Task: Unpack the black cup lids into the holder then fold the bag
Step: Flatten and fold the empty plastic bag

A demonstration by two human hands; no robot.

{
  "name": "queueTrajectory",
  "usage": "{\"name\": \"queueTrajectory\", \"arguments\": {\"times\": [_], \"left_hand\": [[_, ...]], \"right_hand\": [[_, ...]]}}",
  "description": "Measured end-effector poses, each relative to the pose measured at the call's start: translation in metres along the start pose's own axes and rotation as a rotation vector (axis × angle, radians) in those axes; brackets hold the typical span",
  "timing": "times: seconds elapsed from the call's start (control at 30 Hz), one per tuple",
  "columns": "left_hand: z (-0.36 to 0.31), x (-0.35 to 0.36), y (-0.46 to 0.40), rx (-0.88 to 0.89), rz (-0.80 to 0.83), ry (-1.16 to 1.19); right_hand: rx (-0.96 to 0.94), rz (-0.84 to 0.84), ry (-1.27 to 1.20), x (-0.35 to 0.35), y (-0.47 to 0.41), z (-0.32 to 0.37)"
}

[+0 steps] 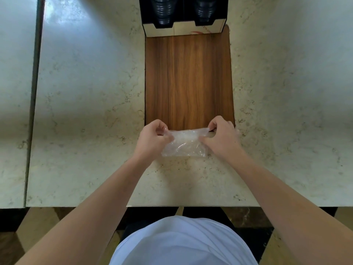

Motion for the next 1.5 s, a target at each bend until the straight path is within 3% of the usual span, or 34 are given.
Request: {"name": "queueTrajectory", "arguments": {"times": [0.2,0.37,0.53,0.77,0.93,1.07,1.2,1.3,1.4,1.5], "left_hand": [[-0.004,-0.003,-0.007,-0.031,0.116,0.339],[-0.004,0.011,-0.004,-0.156,0.343,0.38],[-0.001,0.017,-0.002,-0.257,0.495,0.492],[-0.007,0.014,-0.006,-0.165,0.482,0.611],[-0.015,0.019,-0.003,-0.123,0.555,0.679],[-0.03,0.023,0.001,-0.082,0.527,0.626],[-0.057,0.039,0.002,0.098,0.433,0.211],[-0.086,0.063,0.009,0.221,0.395,0.084],[-0.104,0.107,0.023,0.284,0.45,0.005],[-0.114,0.167,0.038,0.279,0.605,0.02]], "right_hand": [[-0.14,0.142,-0.169,-0.002,-0.005,0.008],[-0.061,0.373,-0.564,0.001,-0.005,0.01],[0.017,0.412,-0.702,0.004,-0.008,0.001],[-0.024,0.528,-1.035,0.005,-0.007,0.001],[0.007,0.514,-1.214,0.003,-0.009,-0.003],[-0.017,0.451,-1.171,-0.009,-0.007,-0.012],[0.018,0.376,-1.042,-0.032,0.0,-0.029],[0.096,0.329,-0.943,-0.05,0.015,-0.056],[0.106,0.312,-0.852,-0.068,0.051,-0.09],[0.192,0.175,-0.806,-0.088,0.095,-0.136]]}}
Point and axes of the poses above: each hand's wrist, its own y-axis away from the middle knuckle, its own x-axis out of the palm, z = x × y, the point moved 8 cm from there along -y, towards the middle knuckle, and after that the axes turned 13 degrees about y, right-handed, at the moved point
